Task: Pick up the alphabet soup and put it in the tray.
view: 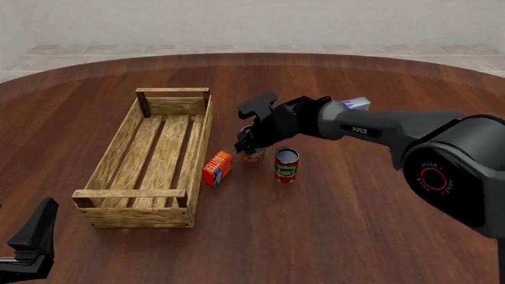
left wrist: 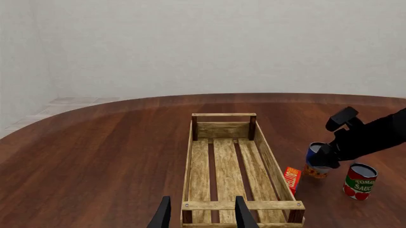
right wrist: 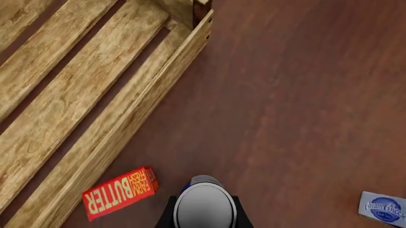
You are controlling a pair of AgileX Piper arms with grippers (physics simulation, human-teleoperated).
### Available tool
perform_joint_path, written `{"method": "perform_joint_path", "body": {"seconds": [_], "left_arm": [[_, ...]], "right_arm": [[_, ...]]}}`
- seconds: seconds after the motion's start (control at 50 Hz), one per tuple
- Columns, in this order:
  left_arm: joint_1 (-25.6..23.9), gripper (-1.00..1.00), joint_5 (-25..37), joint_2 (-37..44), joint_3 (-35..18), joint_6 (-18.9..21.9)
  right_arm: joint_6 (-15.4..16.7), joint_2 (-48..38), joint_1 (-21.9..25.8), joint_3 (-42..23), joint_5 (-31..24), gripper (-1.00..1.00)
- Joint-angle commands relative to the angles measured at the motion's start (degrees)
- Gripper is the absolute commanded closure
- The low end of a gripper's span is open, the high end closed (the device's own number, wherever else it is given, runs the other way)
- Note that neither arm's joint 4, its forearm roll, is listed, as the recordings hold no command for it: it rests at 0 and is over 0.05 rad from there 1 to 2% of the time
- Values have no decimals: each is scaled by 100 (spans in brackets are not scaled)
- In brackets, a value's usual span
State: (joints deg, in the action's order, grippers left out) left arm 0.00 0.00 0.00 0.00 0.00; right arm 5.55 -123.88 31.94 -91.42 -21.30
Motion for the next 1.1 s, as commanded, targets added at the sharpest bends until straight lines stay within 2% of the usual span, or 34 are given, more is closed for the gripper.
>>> {"method": "perform_joint_path", "body": {"seconds": [0.02,0.18,0.36,0.64,0.88,1.1], "left_arm": [[0,-100,0,0,0,0],[0,-100,0,0,0,0],[0,-100,0,0,0,0],[0,-100,0,0,0,0],[0,-100,0,0,0,0],[0,-100,0,0,0,0]], "right_arm": [[88,434,-102,-50,-127,100],[248,766,-146,-241,-394,100],[368,933,33,-533,-704,100],[549,675,420,-1545,-1373,100],[551,266,736,-2440,-1845,100],[469,54,1101,-2938,-2056,100]]}}
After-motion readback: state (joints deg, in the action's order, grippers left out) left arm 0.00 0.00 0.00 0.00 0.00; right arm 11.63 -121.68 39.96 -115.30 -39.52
